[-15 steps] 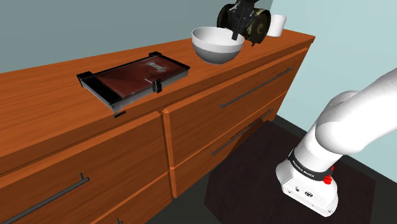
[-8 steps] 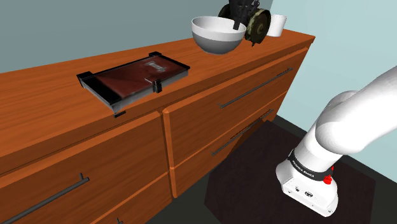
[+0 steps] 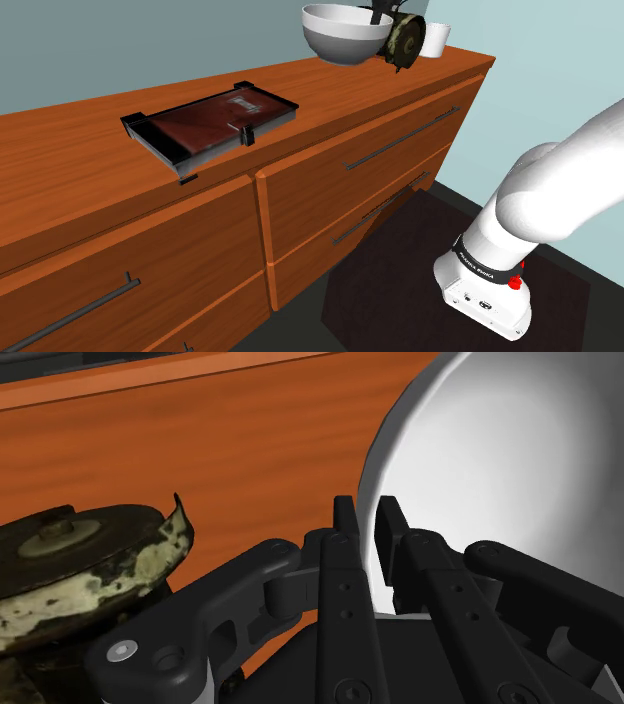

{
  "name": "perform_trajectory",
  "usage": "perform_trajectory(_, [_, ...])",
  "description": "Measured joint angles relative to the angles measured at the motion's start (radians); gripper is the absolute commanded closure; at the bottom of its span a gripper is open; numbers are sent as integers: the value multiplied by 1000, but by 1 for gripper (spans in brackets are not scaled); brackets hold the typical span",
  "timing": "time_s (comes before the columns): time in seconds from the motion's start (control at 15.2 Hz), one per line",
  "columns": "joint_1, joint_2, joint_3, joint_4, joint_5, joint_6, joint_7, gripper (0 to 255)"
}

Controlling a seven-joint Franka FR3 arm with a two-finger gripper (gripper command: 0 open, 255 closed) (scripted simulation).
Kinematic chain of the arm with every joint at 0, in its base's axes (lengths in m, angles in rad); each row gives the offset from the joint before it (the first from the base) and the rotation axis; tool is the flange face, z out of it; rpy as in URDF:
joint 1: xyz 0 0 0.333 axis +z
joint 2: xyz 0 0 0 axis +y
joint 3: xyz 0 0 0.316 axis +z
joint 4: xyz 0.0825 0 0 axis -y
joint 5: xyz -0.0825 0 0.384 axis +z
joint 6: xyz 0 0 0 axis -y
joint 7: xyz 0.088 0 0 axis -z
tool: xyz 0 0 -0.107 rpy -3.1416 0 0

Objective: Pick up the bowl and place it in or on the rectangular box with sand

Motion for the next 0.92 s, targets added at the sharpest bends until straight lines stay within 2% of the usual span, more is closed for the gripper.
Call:
perform_trajectory(0.26, [11, 17, 20, 56, 9, -35, 34, 255])
perform_trajectory(0.92, [93, 93, 181, 150, 53, -22, 278, 255])
